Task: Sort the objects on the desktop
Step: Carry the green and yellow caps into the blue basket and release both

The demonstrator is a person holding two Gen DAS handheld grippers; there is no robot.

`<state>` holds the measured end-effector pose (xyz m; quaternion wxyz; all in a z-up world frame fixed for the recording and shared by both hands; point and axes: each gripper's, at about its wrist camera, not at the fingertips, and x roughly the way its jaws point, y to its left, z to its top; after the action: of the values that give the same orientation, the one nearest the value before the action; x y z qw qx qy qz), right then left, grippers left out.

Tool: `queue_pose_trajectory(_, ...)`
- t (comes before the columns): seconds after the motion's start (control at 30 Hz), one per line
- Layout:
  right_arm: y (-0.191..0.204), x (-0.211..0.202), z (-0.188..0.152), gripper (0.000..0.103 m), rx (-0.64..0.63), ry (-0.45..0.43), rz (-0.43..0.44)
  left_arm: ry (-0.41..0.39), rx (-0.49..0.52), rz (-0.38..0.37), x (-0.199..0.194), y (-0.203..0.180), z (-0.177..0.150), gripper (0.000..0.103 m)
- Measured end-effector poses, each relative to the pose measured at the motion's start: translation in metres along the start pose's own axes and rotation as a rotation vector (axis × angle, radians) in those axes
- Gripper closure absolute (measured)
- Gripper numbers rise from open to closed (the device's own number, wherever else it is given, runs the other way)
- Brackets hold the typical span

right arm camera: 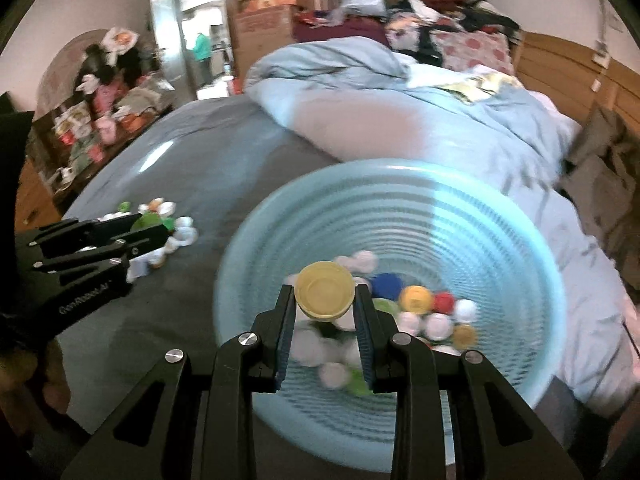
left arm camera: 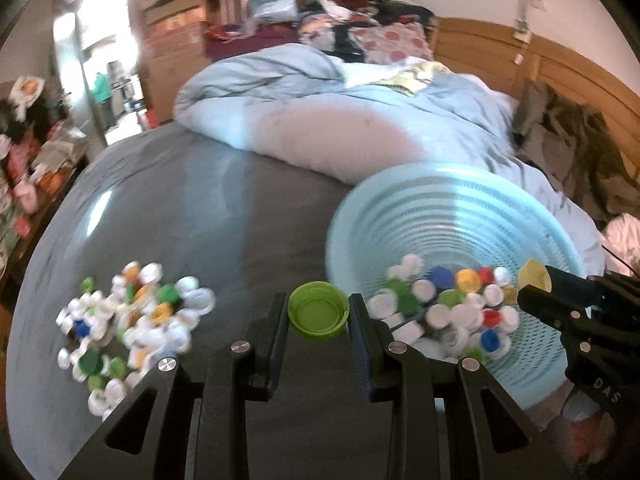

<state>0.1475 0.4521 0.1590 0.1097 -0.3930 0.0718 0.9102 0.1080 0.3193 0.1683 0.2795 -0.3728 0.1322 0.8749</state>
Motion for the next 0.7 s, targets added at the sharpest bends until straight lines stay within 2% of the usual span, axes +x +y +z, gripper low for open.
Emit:
queue_pose_trajectory(0.17, -0.033, 0.004, 0.01, 0.078, 0.029, 0.045, -0.036, 0.058, 0.065, -0.059, 0.022, -0.04, 0.026, 0.072)
queue_pose_trajectory(0.37, -0.056, 0.009, 0.017, 0.078, 0.039, 0.079, -0.044, 0.137, 0.137, -0.093, 0.052, -0.08, 0.055, 0.072)
queue_pose_trajectory(0.53, -0.076, 0.022, 0.024, 0.078, 0.055, 0.119, -0.019, 0.204, 0.166, -0.131, 0.077, -0.101, 0.068, 0.072)
queue_pose_trajectory(0.7, -0.096, 0.032, 0.027, 0.078, 0.076, 0.141, 0.001, 0.228, 0.191, -0.139, 0.092, -0.114, 0.081, 0.072)
